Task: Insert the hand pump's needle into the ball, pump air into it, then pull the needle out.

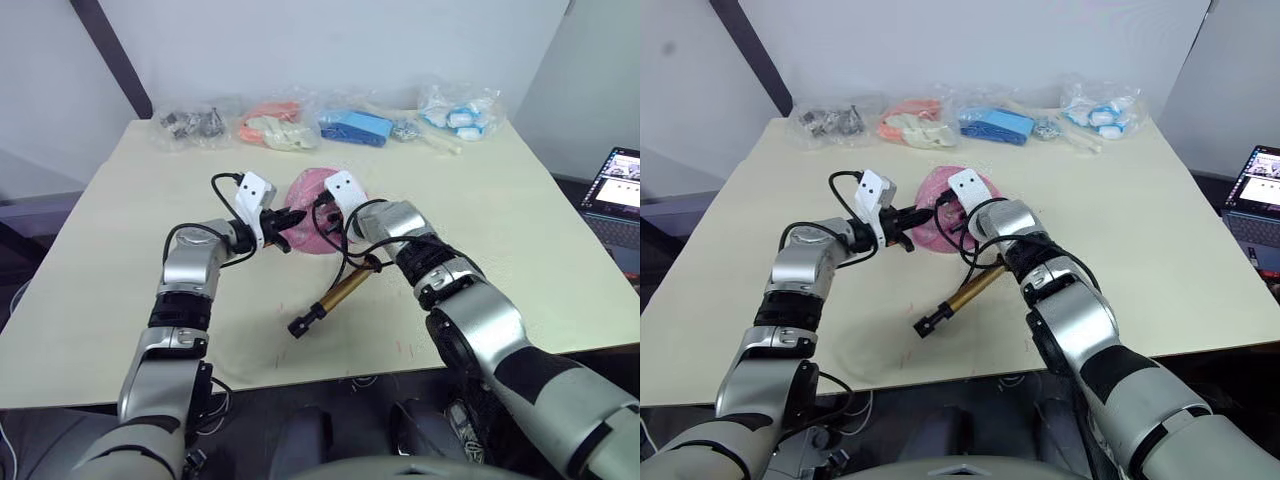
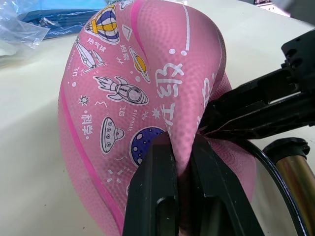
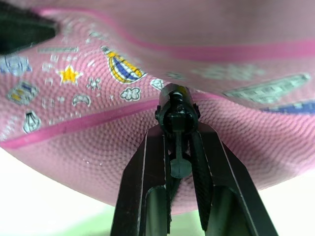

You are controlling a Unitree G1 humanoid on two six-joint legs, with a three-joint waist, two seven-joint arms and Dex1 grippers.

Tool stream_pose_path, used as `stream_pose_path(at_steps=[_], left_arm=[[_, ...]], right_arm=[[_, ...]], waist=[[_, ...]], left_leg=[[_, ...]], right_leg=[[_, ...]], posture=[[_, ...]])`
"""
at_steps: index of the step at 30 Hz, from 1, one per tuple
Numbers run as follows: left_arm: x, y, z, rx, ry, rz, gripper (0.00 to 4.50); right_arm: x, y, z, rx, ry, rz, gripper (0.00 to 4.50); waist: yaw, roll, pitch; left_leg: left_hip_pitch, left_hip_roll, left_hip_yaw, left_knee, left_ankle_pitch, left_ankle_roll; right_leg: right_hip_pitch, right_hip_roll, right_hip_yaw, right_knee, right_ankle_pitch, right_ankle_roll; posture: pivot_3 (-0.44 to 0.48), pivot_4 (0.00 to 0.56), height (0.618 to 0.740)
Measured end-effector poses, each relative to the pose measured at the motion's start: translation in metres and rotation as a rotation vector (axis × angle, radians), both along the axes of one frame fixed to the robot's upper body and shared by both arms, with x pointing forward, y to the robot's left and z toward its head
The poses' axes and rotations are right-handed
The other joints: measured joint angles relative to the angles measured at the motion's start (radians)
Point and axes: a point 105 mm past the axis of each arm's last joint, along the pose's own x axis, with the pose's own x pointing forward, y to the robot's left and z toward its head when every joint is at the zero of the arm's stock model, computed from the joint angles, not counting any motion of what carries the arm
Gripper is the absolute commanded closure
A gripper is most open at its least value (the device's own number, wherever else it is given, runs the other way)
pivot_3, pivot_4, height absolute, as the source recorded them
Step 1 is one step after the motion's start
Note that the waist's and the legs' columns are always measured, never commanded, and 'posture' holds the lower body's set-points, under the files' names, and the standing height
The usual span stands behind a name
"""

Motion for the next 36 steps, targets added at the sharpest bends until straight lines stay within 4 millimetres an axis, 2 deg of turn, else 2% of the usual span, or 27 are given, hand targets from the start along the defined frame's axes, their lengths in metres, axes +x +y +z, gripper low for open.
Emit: stream_pose_path(at_steps=[8,18,33,36], left_arm=[[0.002,-0.002,0.002,-0.004,-0.010,-0.005,4.50],[0.004,-0.014,0.008,-0.028,-0.049,-0.054,4.50],[0.006,-0.016,0.011,-0.033,-0.060,-0.069,4.50],[0.007,-0.016,0.010,-0.032,-0.058,-0.067,4.50]], right_arm=[[-0.002,-0.007,-0.001,-0.002,-0.113,0.044,4.15],[-0.018,-0.037,0.006,0.004,-0.278,0.125,4.15],[-0.025,-0.047,0.008,-0.002,-0.337,0.171,4.15],[-0.024,-0.046,0.010,0.008,-0.350,0.168,3.06]], waist=[[0.004,0.001,0.002],[0.036,0.008,0.009],[0.039,0.007,0.015],[0.039,0.007,0.015]], left_leg=[[-0.002,0.000,-0.001,0.000,0.000,0.000],[-0.019,-0.006,-0.002,0.000,0.000,0.000],[-0.021,-0.008,-0.002,-0.001,0.000,0.000],[-0.021,-0.008,-0.002,-0.001,0.000,0.000]], right_leg=[[0.000,0.000,-0.001,-0.002,-0.002,0.004],[-0.008,-0.001,-0.008,-0.009,0.003,0.005],[-0.007,-0.003,-0.010,-0.013,0.002,0.008],[-0.007,-0.003,-0.010,-0.013,0.002,0.008]], posture=[[0.000,0.150,0.740],[0.000,0.150,0.740],[0.000,0.150,0.740],[0.000,0.150,0.740]])
